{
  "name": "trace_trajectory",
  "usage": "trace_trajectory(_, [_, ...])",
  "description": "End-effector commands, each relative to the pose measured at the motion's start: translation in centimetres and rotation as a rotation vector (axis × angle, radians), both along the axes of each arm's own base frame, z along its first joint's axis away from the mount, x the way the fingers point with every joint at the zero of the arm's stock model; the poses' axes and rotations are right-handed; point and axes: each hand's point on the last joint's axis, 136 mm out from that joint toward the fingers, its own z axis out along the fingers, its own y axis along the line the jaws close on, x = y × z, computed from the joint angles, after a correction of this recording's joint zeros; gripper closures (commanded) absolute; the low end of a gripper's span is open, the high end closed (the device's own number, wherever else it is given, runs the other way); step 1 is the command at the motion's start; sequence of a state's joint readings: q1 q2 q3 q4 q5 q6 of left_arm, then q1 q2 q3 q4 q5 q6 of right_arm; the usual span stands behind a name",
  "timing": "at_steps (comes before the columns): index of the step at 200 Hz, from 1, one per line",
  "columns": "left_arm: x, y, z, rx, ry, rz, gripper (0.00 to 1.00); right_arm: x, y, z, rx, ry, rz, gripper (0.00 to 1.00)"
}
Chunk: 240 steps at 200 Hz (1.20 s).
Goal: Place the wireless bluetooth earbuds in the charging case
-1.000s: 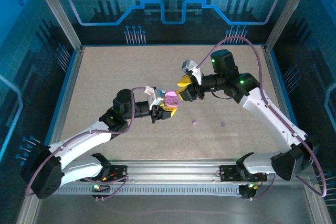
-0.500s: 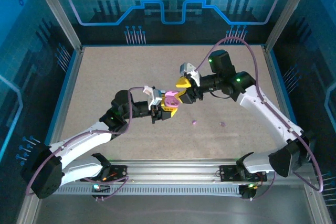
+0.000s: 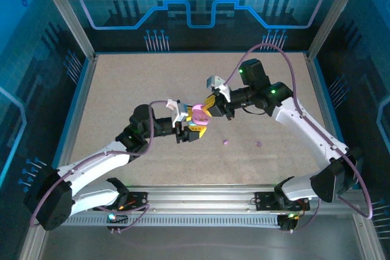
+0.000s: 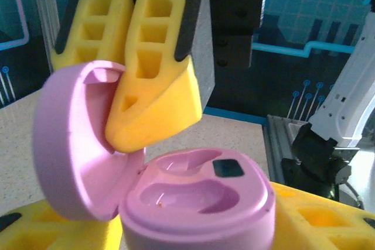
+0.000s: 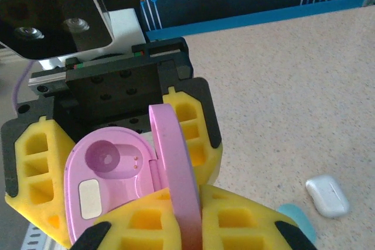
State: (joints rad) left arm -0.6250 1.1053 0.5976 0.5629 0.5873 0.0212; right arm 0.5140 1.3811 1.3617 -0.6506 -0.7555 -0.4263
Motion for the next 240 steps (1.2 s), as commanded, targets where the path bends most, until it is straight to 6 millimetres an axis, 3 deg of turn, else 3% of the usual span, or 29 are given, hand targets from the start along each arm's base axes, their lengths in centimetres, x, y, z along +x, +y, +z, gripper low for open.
trace_trajectory(1, [-0.10,0.39,0.47,0.022,-0.048,0.024,0.40,-0.73,-0.30,0.89,-0.043,-0.066,-0.013,0.90])
trace_trajectory(52, [-0.26,0.39,0.67,0.025,-0.046,0.019,0.42,-0.09,-0.08,0.33,-0.107,-0.103,-0.063,0.90])
trace_trajectory(145, [-0.11,0.33,0.41,0.034,-0.032,0.021,0.56,0.12,-0.07,0.64,-0.108,-0.128,-0.085,0.88])
trace_trajectory(240, [0.09,0.16,0.92,0.002,-0.018,0.021,0.47,0.19,-0.19,0.74,-0.097,-0.149,-0.100,0.87])
